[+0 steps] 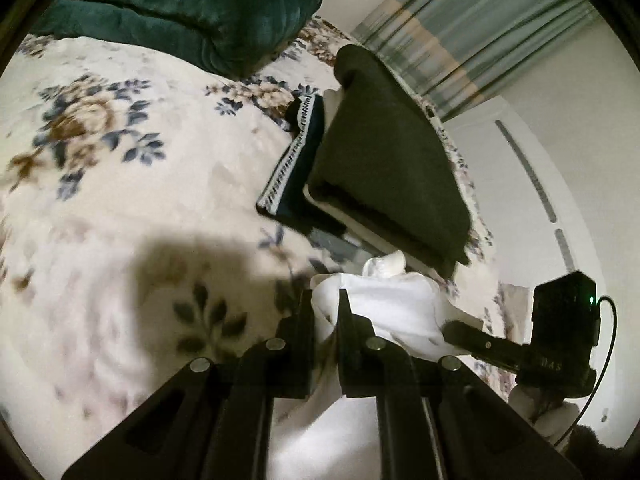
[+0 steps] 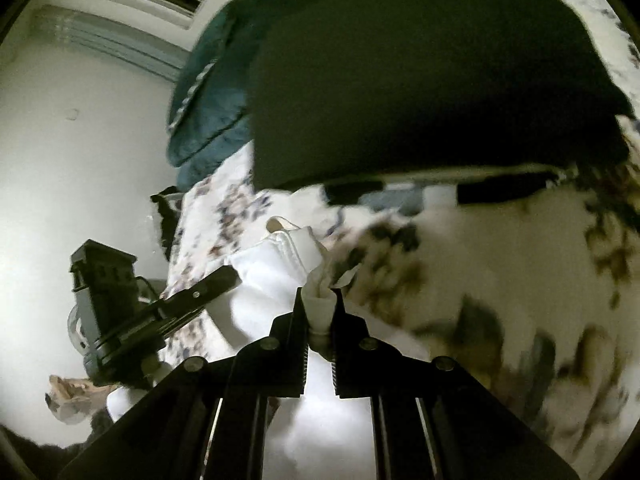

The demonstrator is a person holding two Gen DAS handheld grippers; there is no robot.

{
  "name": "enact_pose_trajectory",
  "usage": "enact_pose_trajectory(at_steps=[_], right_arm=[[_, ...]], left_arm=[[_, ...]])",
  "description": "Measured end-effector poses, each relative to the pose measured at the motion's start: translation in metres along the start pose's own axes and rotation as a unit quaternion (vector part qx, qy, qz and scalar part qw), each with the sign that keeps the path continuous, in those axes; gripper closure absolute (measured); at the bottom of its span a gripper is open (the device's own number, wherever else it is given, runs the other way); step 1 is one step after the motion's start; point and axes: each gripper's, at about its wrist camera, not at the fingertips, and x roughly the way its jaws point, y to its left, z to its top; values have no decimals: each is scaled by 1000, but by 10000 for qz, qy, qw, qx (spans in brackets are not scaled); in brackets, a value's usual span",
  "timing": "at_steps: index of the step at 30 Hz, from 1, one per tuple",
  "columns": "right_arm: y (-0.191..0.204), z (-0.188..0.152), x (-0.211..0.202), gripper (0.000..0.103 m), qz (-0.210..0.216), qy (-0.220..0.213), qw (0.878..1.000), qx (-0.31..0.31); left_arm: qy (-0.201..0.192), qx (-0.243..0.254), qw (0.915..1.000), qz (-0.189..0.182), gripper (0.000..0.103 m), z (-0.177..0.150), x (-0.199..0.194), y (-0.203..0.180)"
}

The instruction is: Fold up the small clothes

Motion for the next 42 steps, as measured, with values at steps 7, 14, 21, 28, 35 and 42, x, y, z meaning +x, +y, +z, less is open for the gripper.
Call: enact_pose_trajectory(at_steps=[7,14,21,28,35,42], right_arm=[[18,-115,-27,94,77,274,9991,315],[-9,-212,-16,61,-279,1343,9877,748],[-18,-231,-40,48,-801,1526,9815,837],[-10,-197,-9,48,-1273,999,9835,814],[-11,-252,46,48,-2466,2146,9411,864],[-7,-273,-9,47,-2077,1803,9496,1501]], left_arm=[[447,-209,9987,-134,91,-63,-14,-2],[1402,-1201,9816,482,67,-157,-45,40],[1129,-1691,9777,533,47,-151,-57,48],[1470,-399,9831,1017,47,-132,18,18],[2171,-74,9688,1191,47,-172,24,28],[1916,-381,9762,943,46,-183,-54,25]])
